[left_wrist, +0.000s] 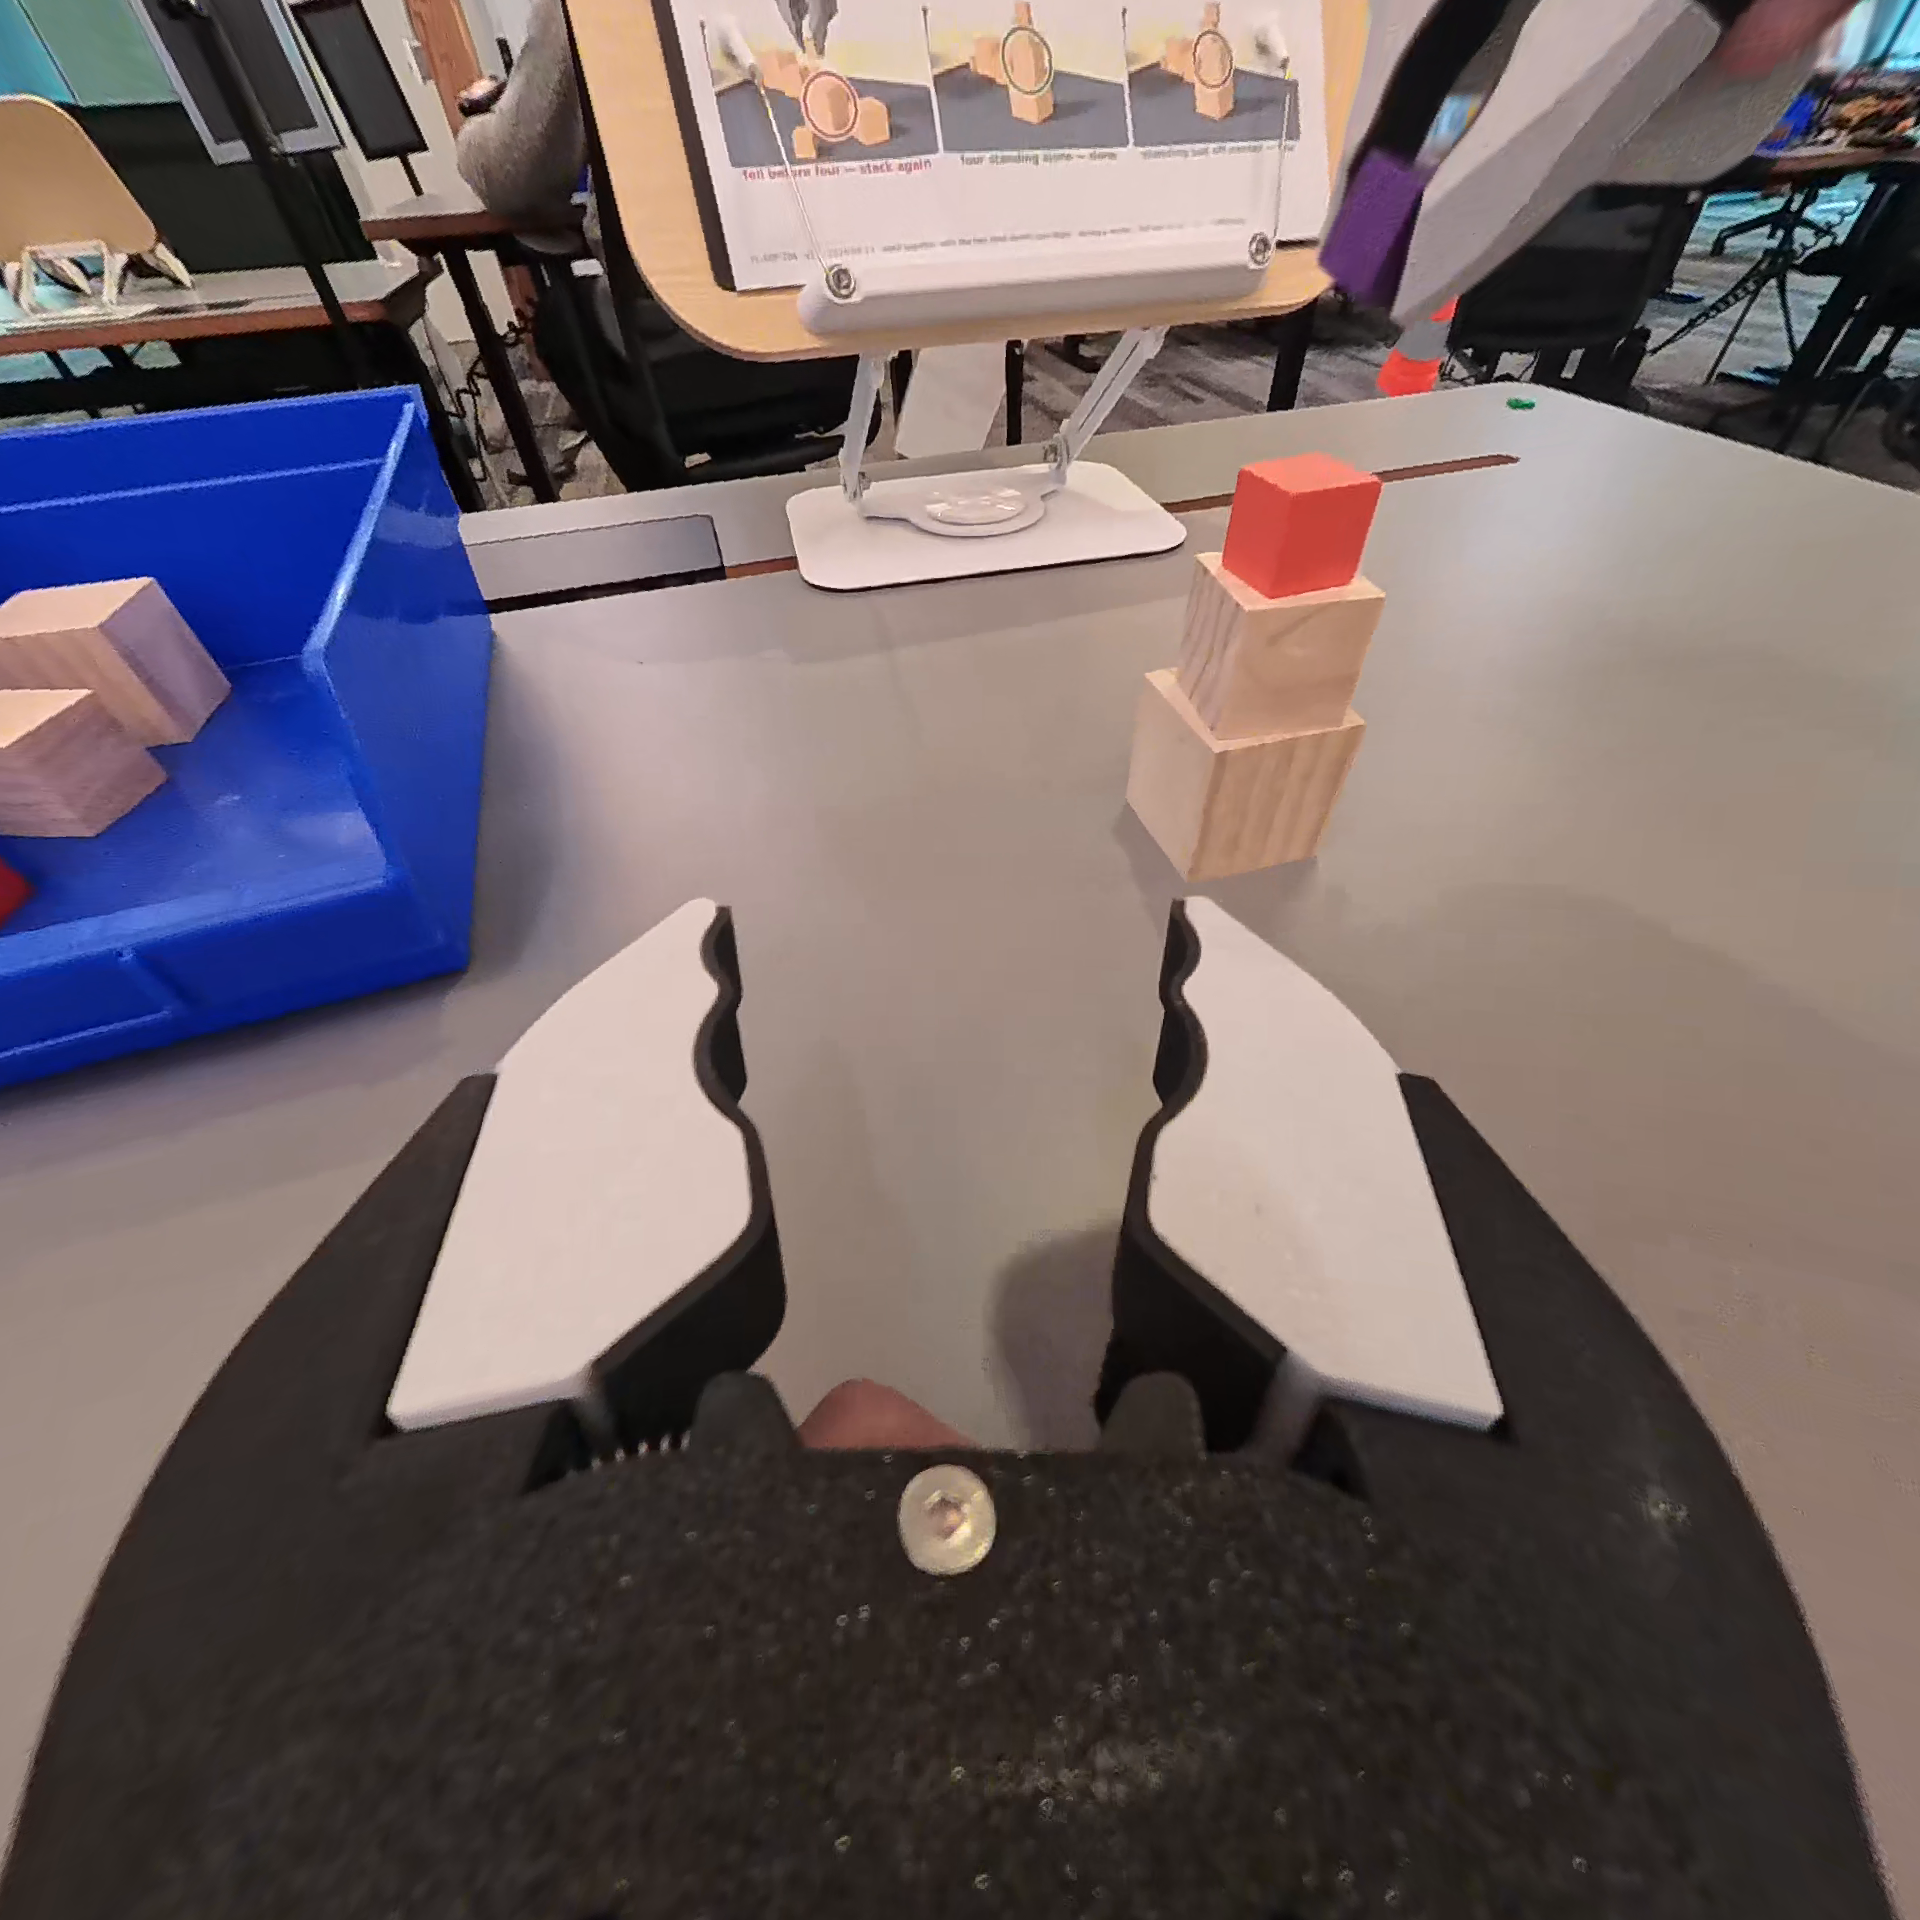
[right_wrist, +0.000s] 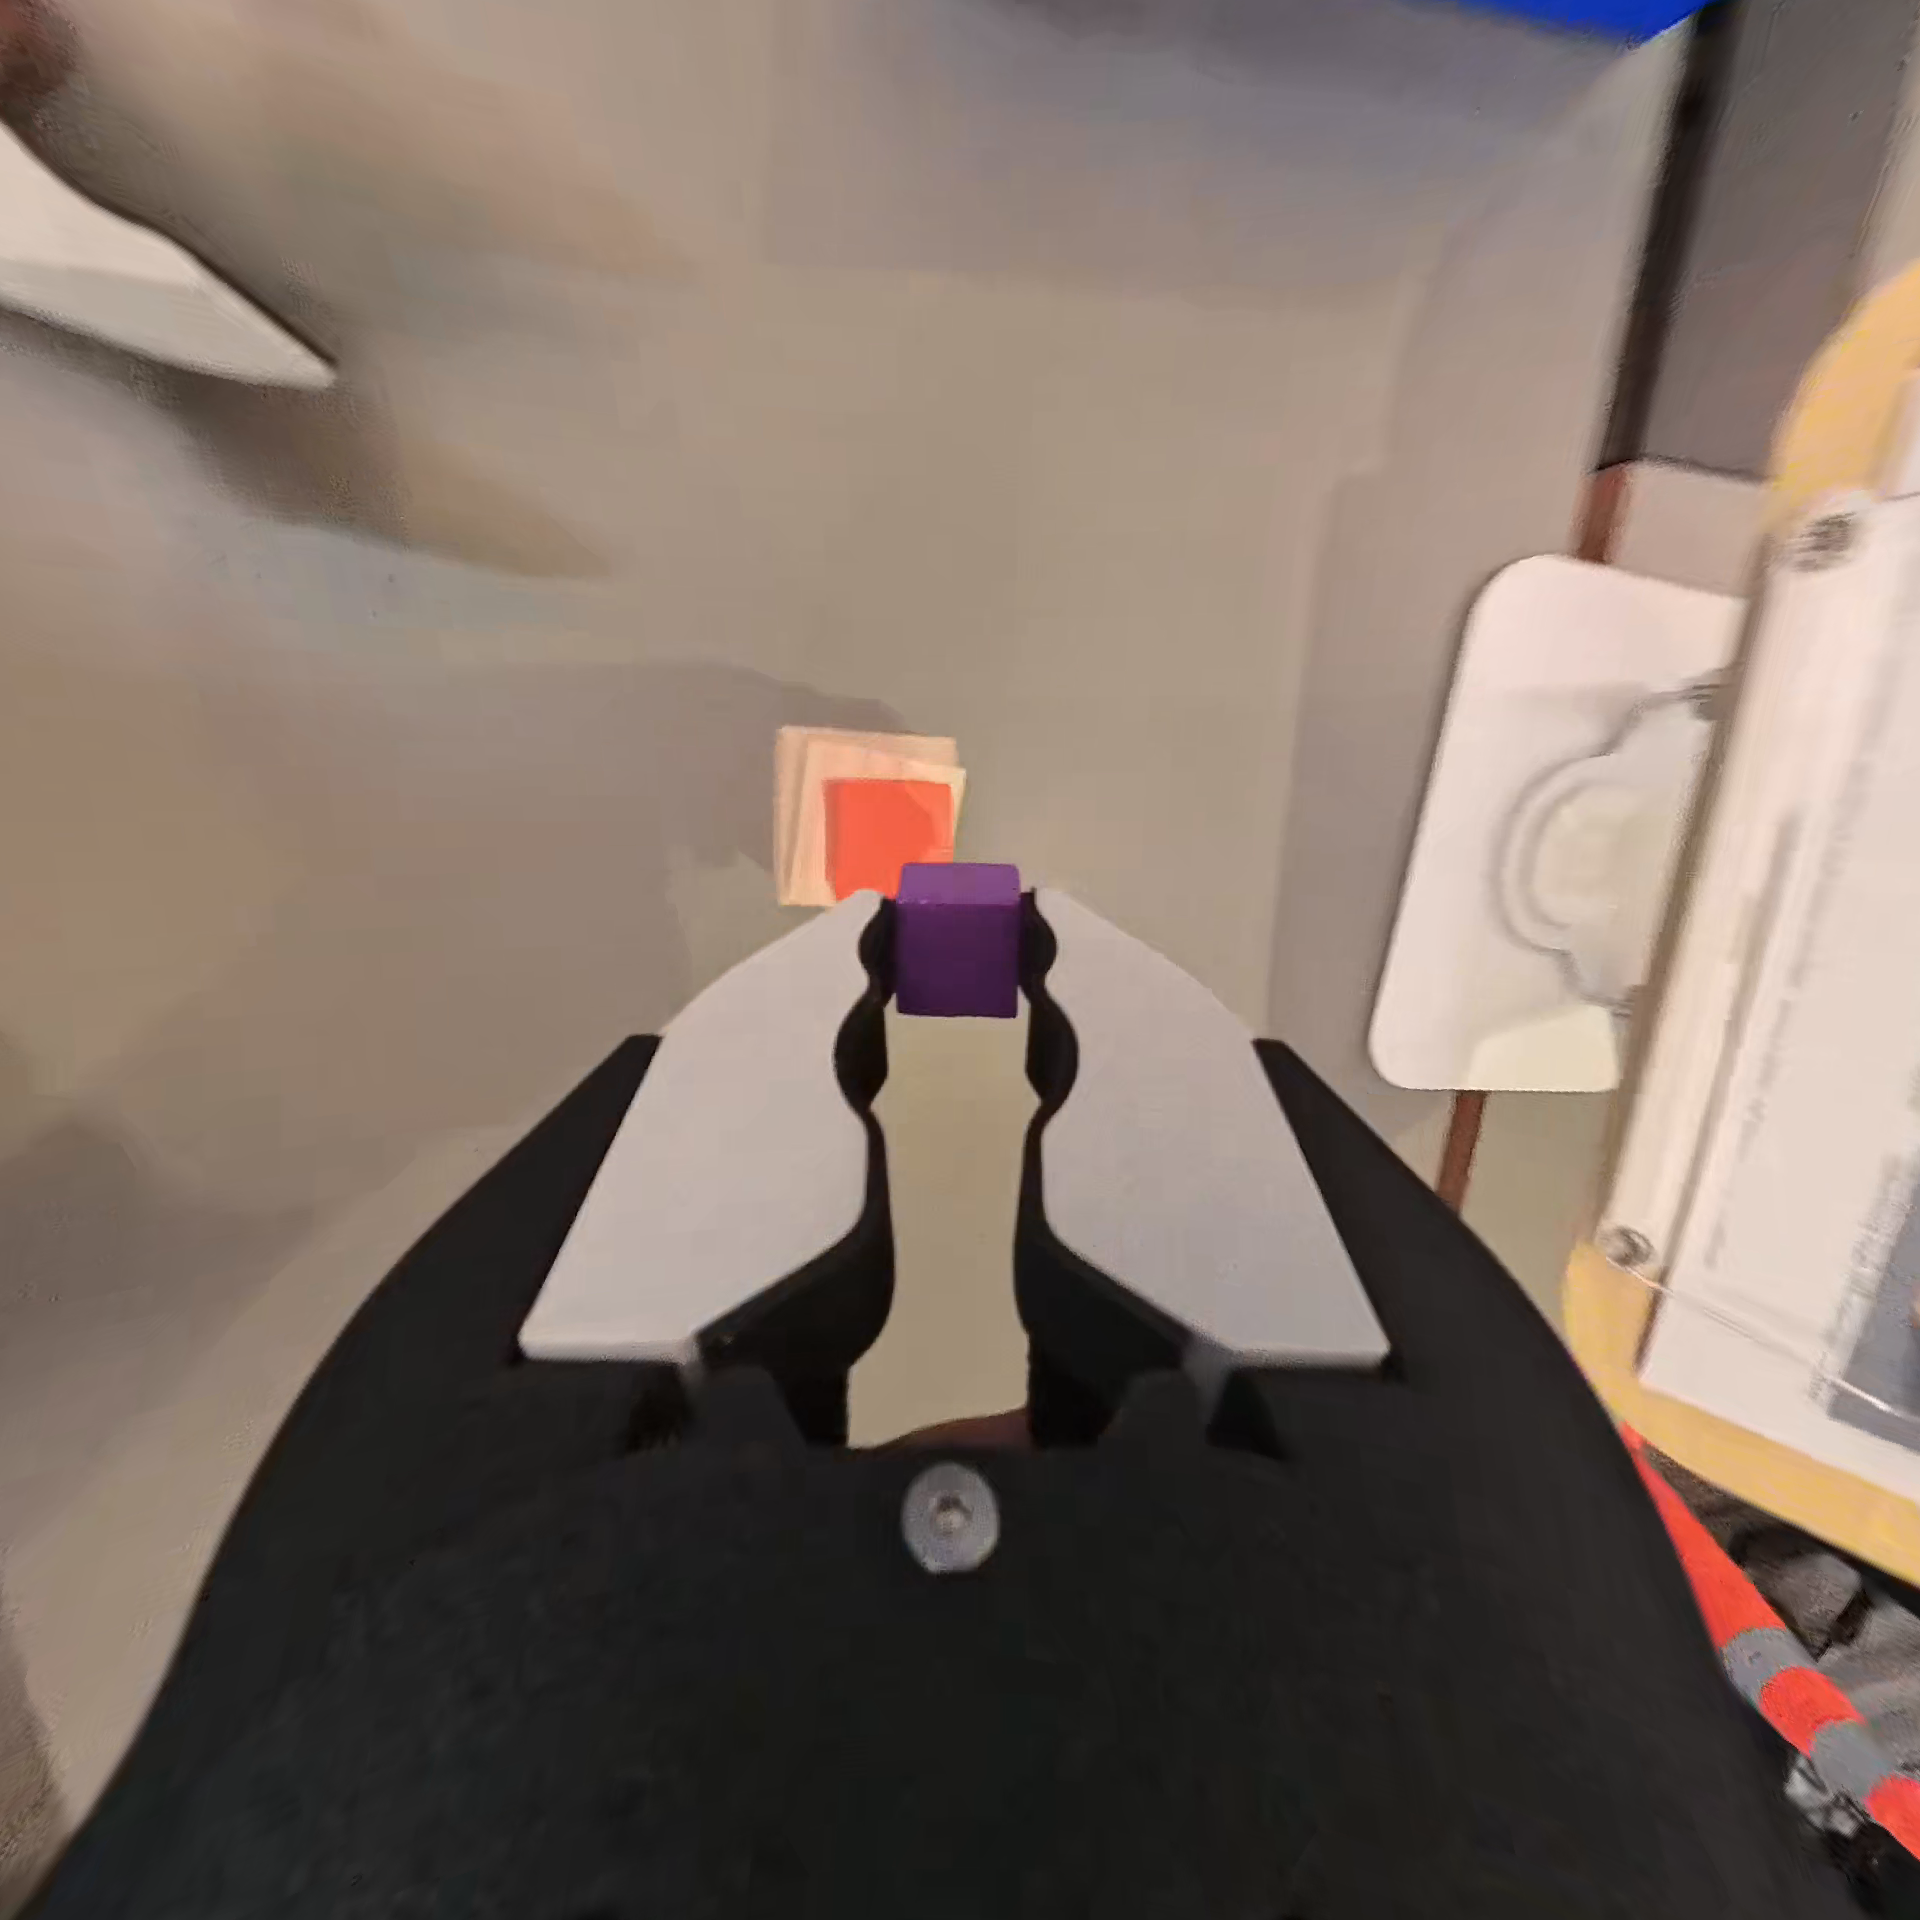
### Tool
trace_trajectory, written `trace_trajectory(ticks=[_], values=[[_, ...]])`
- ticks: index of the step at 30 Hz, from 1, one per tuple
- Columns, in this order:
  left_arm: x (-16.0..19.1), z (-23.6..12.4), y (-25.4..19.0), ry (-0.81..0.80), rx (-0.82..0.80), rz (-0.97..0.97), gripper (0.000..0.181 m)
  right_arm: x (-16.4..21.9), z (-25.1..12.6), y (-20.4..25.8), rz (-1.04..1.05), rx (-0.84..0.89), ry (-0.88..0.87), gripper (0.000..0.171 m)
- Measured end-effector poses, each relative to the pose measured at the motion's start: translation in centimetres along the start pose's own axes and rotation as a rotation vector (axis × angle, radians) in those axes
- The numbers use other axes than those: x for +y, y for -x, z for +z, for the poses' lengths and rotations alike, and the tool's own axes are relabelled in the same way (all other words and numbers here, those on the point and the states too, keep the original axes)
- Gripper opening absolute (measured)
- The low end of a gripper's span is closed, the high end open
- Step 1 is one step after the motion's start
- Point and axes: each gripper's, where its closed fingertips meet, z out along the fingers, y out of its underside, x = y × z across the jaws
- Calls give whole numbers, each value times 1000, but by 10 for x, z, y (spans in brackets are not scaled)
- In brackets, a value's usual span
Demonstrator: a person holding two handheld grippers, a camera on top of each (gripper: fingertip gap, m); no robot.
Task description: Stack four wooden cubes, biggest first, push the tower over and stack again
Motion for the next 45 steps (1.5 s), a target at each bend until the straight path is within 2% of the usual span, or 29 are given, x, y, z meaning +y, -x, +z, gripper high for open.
trace_trajectory(ticks=[7, 27, 31, 34, 39, 42, 45], values=[[1, 2, 5, 9, 23, -69, 77, -2, 26, 10, 18, -96, 41, 22], [5, 5, -1, 42, 54, -47, 76, -1, 31, 13, 35, -192, 109, 22], [5, 5, -2, 39, 55, -47, 76, -5, 22, 10, 45, -174, 65, 38], [4, 5, -2, 36, 62, -48, 76, -10, -4, 2, 59, -93, -31, 42], [6, -4, -8, 56, 103, -21, 76, -6, -59, 16, 90, 177, -336, 39], [15, -14, -10, 107, 133, 20, 75, 23, -61, 48, 197, 337, -469, 37], [19, -23, -6, 122, 122, 24, 74, 58, -45, 76, 438, 470, -580, 36]])
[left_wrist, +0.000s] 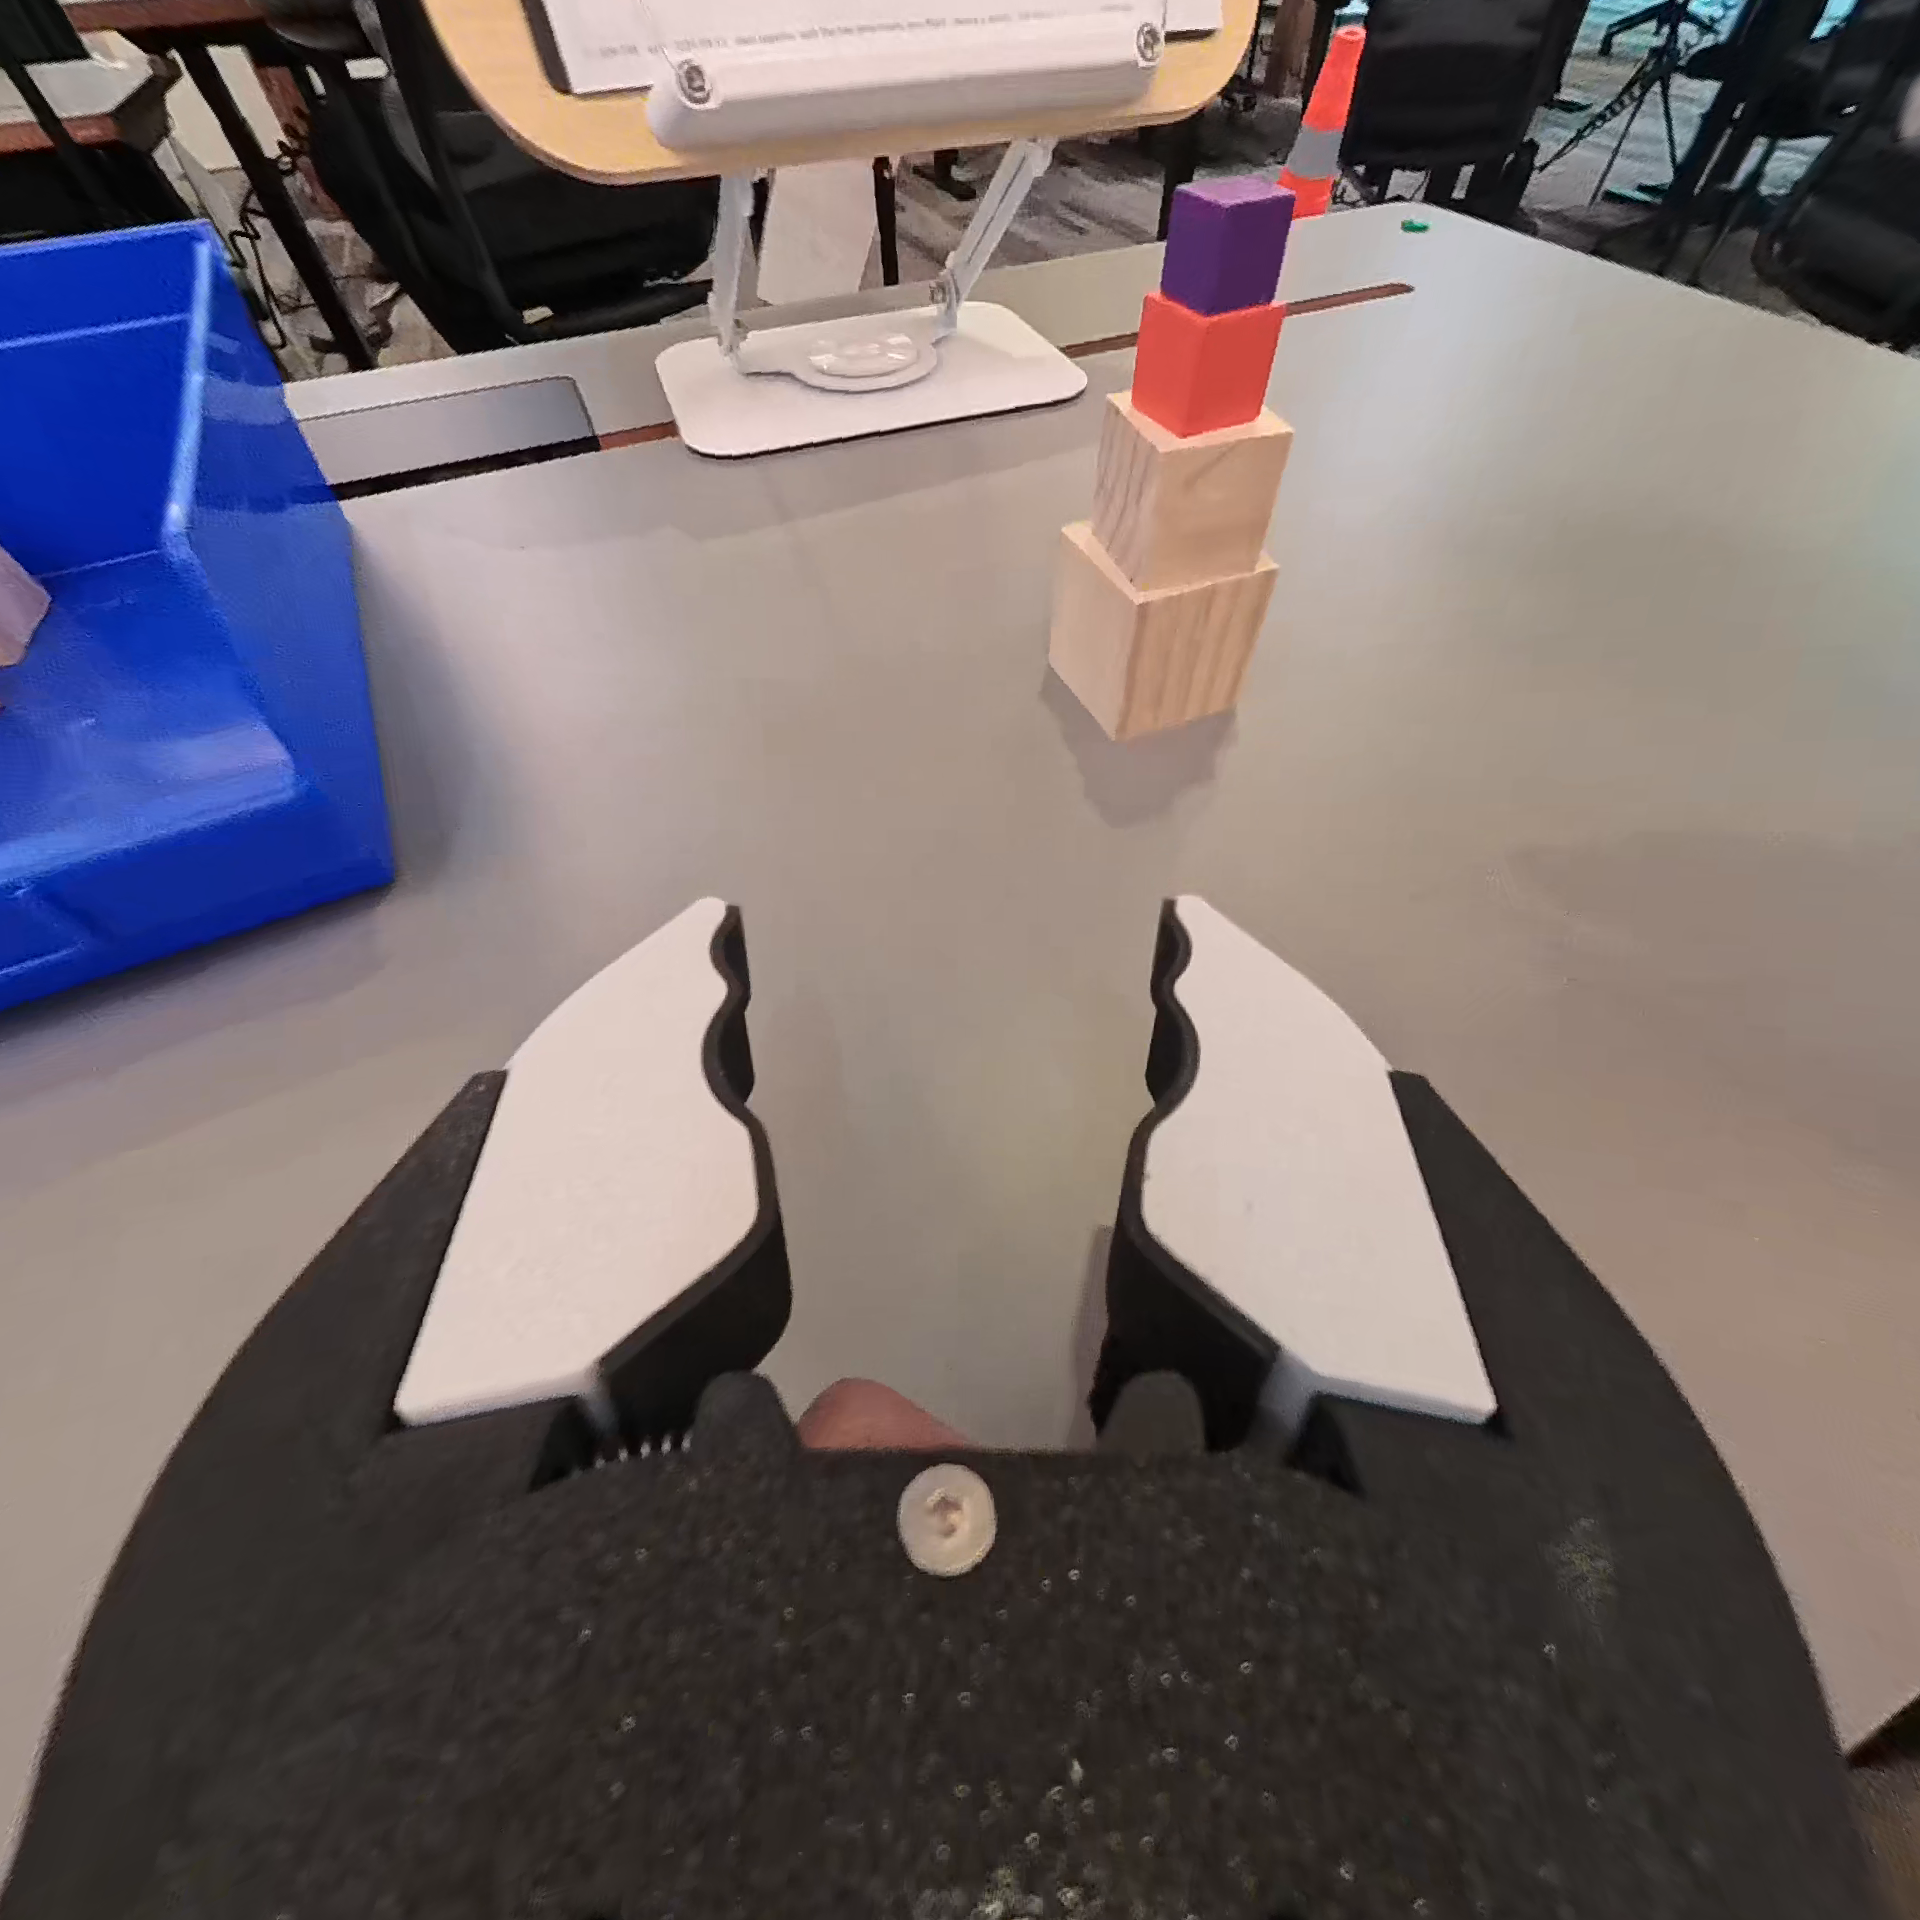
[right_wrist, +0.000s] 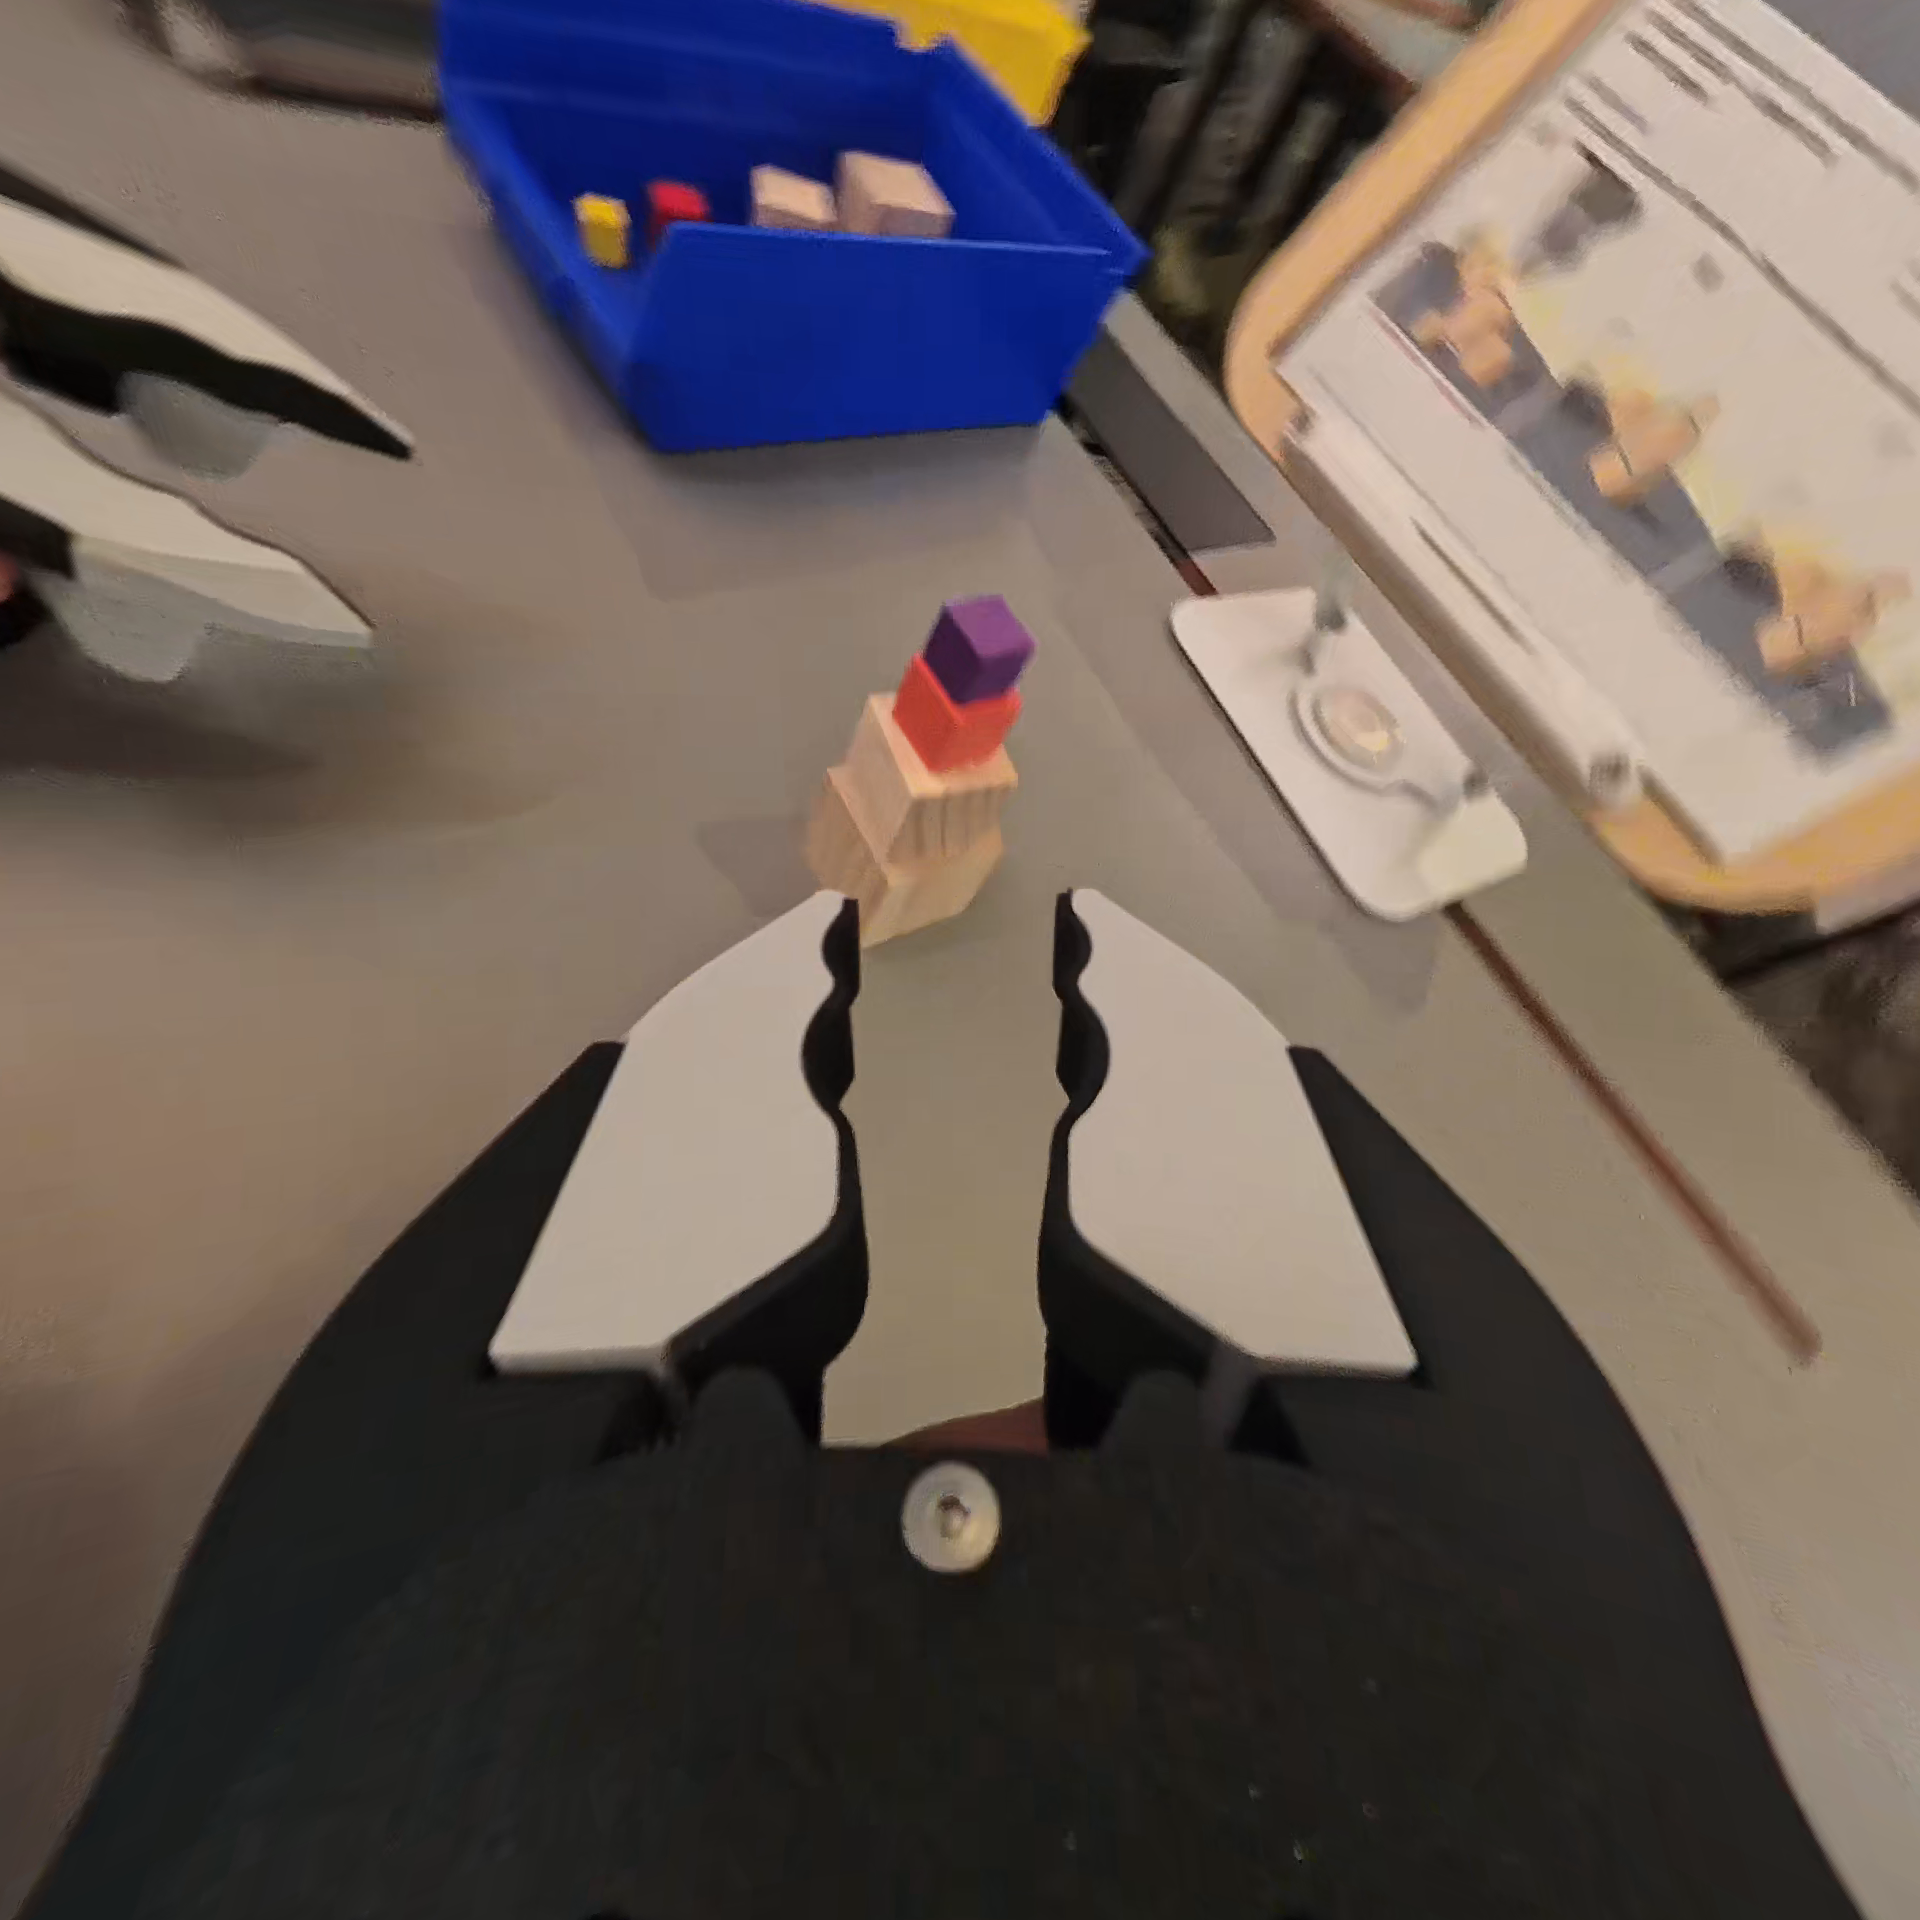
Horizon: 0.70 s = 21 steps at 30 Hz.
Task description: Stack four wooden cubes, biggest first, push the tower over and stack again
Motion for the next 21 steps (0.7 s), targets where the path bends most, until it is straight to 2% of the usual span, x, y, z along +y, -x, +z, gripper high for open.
trace_trajectory(ticks=[5, 8, 13, 15, 17, 21], values=[[-2, -4, -3, -7, -2, -14, 68, 58, -28, 18, 182, 208, -83, 34], [-4, -1, -7, -11, 4, -40, 64, 74, -35, 34, 275, 166, -98, 31], [-4, 2, -17, -5, 30, -58, 61, 90, -39, 41, 257, 151, -79, 19], [-4, 2, -19, -6, 23, -42, 59, 89, -39, 42, 243, 136, -84, 14], [-4, 2, -21, -4, 25, -24, 56, 86, -37, 46, 219, 84, -78, 0], [-3, 1, -21, -9, 20, -29, 56, 77, -27, 52, 119, -12, -45, 0]])
